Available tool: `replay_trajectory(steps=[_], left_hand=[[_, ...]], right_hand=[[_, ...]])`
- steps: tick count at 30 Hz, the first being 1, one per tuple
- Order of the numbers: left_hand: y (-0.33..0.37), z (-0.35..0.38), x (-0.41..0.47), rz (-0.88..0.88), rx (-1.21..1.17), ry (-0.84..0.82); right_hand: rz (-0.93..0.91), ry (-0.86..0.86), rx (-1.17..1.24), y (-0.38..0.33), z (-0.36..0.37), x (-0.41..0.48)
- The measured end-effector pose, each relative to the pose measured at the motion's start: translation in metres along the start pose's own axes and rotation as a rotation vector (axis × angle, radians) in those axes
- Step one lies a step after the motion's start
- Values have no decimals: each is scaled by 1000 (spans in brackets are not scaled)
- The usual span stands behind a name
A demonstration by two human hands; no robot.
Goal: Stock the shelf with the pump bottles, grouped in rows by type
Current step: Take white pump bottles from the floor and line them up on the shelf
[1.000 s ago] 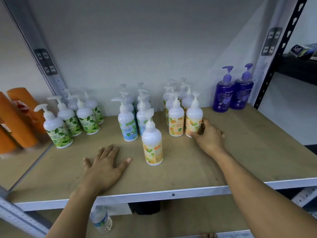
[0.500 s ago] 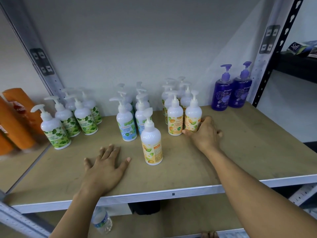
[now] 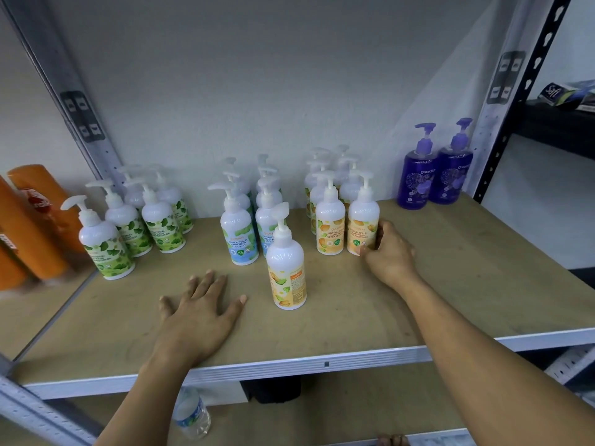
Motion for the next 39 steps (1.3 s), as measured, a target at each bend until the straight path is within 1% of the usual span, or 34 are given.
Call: replay_trajectory(steps=[6, 9, 12, 15, 20, 39], left_hand=[[0, 0, 1, -3, 8, 2], [1, 0, 0, -3, 14, -1], [2, 0, 0, -4, 12, -6], [2, -1, -1, -4, 2, -11], [3, -2, -2, -2, -8, -6], [4, -3, -3, -7, -26, 0]], right_hand=[[4, -62, 81, 0, -2, 0], [25, -37, 109, 0, -1, 0], [26, 27, 84, 2, 0, 0], [11, 52, 68, 2, 0, 1], [-21, 36, 28, -1, 0, 0], [-36, 2, -27, 1, 0, 1]])
Point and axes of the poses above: each hand's wrist, its own x-axis towards the middle knuckle, its own z-axis out of the palm, y = z × x, the point moved 5 cm from there along x, towards the middle knuckle, and after that the axes turned 3 degrees about y, right-handed, at the moved point
